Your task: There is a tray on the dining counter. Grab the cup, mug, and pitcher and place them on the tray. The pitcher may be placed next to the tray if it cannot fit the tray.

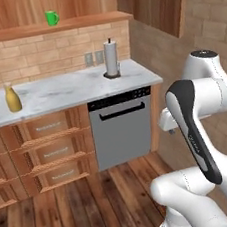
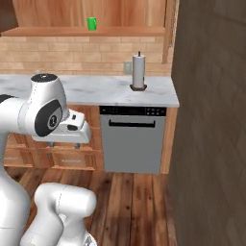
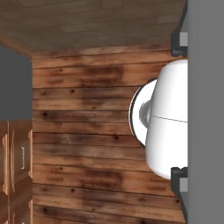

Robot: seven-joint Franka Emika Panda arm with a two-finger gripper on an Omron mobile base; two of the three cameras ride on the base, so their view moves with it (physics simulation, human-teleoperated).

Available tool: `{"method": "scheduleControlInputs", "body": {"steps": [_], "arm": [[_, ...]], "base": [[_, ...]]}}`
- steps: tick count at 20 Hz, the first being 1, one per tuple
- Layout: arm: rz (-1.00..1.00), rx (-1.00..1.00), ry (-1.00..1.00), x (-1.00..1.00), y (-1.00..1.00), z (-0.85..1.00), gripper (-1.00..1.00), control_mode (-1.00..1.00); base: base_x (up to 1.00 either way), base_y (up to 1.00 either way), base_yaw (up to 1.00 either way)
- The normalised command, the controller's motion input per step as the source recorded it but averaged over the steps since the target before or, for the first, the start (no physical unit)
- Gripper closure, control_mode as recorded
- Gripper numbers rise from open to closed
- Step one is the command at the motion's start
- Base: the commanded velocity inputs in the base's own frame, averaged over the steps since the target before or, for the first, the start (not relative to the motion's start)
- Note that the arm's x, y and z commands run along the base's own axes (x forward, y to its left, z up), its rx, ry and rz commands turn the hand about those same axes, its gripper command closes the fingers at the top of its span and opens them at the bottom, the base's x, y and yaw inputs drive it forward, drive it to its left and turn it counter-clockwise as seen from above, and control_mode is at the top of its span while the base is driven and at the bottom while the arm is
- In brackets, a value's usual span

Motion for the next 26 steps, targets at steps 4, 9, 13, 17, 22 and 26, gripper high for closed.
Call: {"method": "scheduleControlInputs", "body": {"steps": [4,9,13,17,22,26], "arm": [[0.00,0.00,0.00,0.00,0.00,0.00,-1.00,1.00],[0.00,0.00,0.00,0.00,0.00,0.00,-1.00,1.00],[0.00,0.00,0.00,0.00,0.00,0.00,-1.00,1.00],[0.00,0.00,0.00,0.00,0.00,0.00,-1.00,1.00],[0.00,0.00,0.00,0.00,0.00,0.00,-1.00,1.00],[0.00,0.00,0.00,0.00,0.00,0.00,-1.00,1.00]], "base": [[1.00,0.00,0.03],[1.00,0.00,0.06],[1.00,0.00,0.04],[0.97,0.00,0.02],[0.72,-0.01,0.09],[0.41,0.00,0.14]]}}
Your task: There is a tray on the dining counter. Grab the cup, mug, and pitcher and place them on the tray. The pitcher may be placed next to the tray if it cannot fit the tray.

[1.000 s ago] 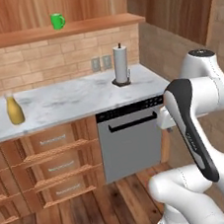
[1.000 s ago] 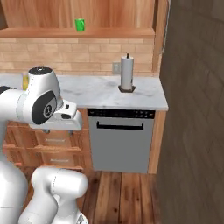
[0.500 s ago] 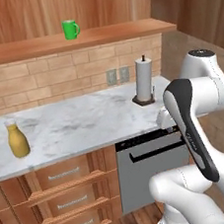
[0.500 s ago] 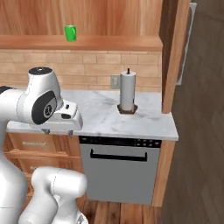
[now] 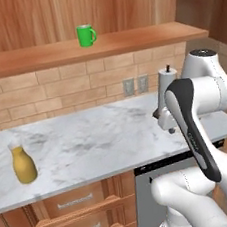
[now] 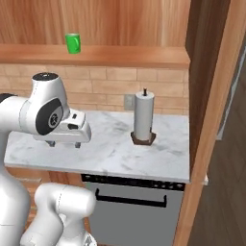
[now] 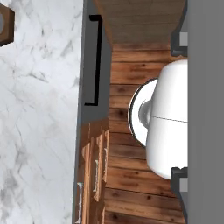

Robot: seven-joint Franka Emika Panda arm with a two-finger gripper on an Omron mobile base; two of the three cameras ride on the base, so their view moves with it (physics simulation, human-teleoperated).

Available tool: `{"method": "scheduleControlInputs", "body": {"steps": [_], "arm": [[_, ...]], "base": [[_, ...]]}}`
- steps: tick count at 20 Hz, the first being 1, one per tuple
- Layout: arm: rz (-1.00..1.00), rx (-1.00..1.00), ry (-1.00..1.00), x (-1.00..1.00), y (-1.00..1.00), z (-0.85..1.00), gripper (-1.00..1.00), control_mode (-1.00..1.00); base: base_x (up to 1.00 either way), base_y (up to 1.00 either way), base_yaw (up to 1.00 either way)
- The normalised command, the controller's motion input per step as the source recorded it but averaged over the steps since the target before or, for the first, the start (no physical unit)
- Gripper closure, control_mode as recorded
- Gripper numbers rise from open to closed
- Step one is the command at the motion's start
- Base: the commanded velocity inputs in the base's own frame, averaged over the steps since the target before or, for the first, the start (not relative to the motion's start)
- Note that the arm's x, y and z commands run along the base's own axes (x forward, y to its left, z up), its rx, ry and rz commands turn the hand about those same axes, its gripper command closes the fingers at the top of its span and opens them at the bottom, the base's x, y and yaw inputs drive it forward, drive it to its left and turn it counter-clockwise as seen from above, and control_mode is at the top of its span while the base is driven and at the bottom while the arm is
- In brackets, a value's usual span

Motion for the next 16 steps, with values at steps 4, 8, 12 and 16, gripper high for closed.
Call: {"method": "scheduleControlInputs", "body": {"steps": [4,8,12,16], "arm": [[0.00,0.00,0.00,0.00,0.00,0.00,-1.00,1.00],[0.00,0.00,0.00,0.00,0.00,0.00,-1.00,1.00],[0.00,0.00,0.00,0.00,0.00,0.00,-1.00,1.00],[0.00,0.00,0.00,0.00,0.00,0.00,-1.00,1.00]], "base": [[0.44,0.00,0.14],[0.55,0.00,0.10],[0.62,0.00,0.06],[0.43,0.00,0.04]]}}
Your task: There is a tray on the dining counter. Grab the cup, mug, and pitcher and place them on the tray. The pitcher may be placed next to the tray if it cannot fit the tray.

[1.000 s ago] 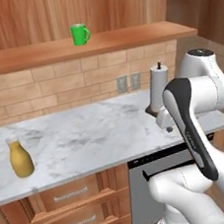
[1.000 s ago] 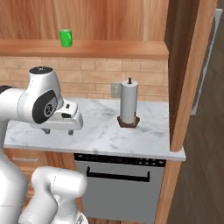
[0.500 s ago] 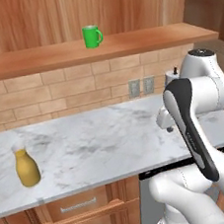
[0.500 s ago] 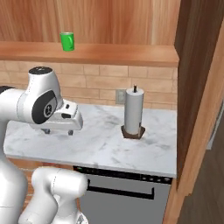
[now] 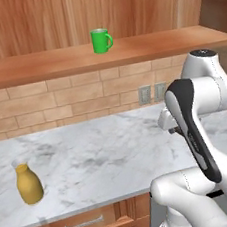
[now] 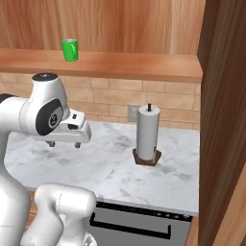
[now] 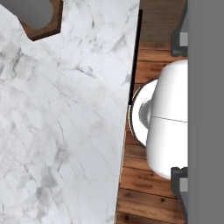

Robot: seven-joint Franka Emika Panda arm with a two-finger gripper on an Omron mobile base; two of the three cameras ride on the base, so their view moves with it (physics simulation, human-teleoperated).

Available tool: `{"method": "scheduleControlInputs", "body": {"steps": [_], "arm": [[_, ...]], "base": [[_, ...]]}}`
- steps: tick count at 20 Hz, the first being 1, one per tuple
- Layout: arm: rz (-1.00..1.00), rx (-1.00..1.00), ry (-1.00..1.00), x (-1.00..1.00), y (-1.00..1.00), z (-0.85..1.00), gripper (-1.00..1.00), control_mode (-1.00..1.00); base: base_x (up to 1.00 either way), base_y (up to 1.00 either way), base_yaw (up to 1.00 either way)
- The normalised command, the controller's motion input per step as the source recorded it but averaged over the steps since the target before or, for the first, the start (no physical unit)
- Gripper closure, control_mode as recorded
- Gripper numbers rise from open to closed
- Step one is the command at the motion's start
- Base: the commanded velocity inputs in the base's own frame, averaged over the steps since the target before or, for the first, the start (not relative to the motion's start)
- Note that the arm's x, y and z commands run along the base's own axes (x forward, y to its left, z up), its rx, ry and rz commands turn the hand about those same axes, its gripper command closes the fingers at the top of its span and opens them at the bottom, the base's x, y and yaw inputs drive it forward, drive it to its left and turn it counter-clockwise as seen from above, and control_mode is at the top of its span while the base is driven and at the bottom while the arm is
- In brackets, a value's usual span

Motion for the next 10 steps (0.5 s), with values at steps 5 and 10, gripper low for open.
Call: {"method": "scheduleControlInputs", "body": {"steps": [5,10], "arm": [[0.00,0.00,0.00,0.06,0.00,0.00,-1.00,-1.00],[0.03,0.00,-0.15,0.05,0.00,0.30,-1.00,-1.00]], "base": [[0.22,0.00,0.00],[0.00,0.00,0.00]]}}
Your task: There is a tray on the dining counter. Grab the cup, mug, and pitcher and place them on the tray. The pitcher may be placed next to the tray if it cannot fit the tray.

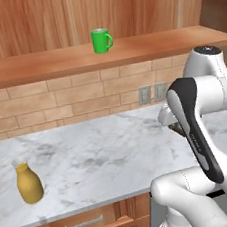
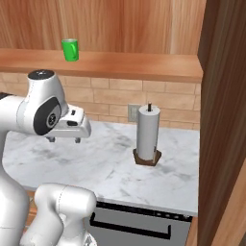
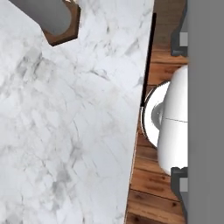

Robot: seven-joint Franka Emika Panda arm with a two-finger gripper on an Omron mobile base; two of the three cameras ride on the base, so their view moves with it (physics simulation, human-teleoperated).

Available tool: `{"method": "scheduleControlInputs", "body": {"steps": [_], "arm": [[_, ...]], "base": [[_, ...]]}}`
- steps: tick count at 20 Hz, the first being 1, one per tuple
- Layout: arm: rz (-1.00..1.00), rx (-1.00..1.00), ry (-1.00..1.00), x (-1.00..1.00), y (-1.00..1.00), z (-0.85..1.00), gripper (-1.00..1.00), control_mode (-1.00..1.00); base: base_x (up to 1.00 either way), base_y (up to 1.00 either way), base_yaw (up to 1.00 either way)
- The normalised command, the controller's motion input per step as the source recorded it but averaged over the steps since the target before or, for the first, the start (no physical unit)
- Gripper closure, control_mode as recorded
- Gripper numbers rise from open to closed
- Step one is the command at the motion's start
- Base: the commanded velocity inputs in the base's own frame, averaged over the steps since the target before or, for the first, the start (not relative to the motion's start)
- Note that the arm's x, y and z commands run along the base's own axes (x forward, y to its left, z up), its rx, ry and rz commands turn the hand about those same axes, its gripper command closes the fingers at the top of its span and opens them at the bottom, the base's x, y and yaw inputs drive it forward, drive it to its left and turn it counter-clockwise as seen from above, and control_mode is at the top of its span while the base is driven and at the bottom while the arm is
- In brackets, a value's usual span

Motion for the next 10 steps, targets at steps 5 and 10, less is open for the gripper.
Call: {"method": "scheduleControlInputs", "body": {"steps": [5,10], "arm": [[0.03,0.01,-0.11,0.00,0.00,0.54,-1.00,-1.00],[0.01,0.01,-0.11,0.00,0.00,0.36,-1.00,-1.00]], "base": [[0.00,0.00,0.00],[0.00,0.00,0.00]]}}
